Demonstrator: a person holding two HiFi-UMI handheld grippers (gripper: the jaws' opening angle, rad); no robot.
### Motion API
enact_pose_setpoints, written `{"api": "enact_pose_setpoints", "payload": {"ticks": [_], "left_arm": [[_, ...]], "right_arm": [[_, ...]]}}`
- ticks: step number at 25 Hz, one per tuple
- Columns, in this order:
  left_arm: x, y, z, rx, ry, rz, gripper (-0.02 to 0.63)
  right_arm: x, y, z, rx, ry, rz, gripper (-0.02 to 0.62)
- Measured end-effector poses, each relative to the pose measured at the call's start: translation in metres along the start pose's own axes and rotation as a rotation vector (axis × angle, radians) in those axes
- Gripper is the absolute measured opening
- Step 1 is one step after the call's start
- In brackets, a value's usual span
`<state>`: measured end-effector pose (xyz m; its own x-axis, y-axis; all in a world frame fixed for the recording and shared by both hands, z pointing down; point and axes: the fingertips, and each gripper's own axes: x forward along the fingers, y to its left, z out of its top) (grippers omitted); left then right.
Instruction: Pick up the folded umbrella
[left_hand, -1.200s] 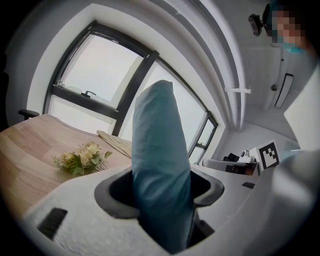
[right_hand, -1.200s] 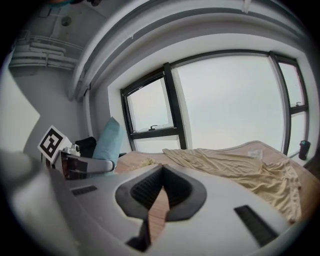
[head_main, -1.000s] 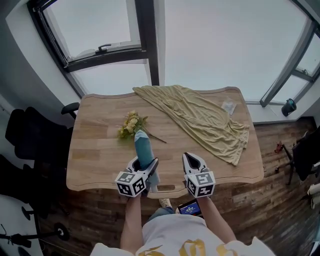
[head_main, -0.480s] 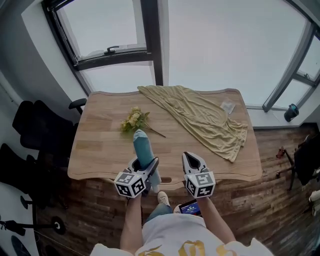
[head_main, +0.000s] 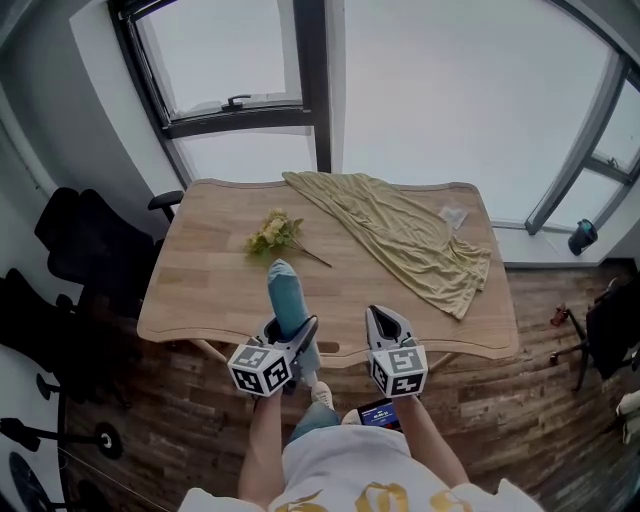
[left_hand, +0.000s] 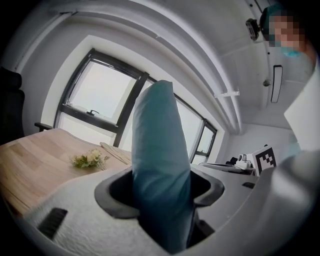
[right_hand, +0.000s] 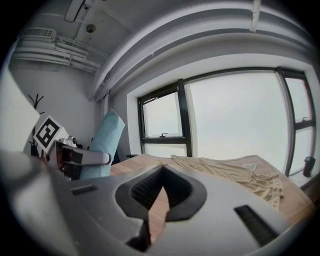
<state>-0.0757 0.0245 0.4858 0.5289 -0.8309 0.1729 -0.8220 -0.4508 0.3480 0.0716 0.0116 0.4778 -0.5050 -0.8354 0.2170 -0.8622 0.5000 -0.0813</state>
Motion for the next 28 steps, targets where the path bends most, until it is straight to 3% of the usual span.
{"api": "enact_pose_setpoints", "payload": {"ticks": [28], "left_arm": [[-0.013, -0.005, -0.002, -0.019, -0.012, 0.013, 0.281]], "right_arm": [[-0.008, 0.014, 0.0, -0.028, 0.005, 0.033, 0.009]]}}
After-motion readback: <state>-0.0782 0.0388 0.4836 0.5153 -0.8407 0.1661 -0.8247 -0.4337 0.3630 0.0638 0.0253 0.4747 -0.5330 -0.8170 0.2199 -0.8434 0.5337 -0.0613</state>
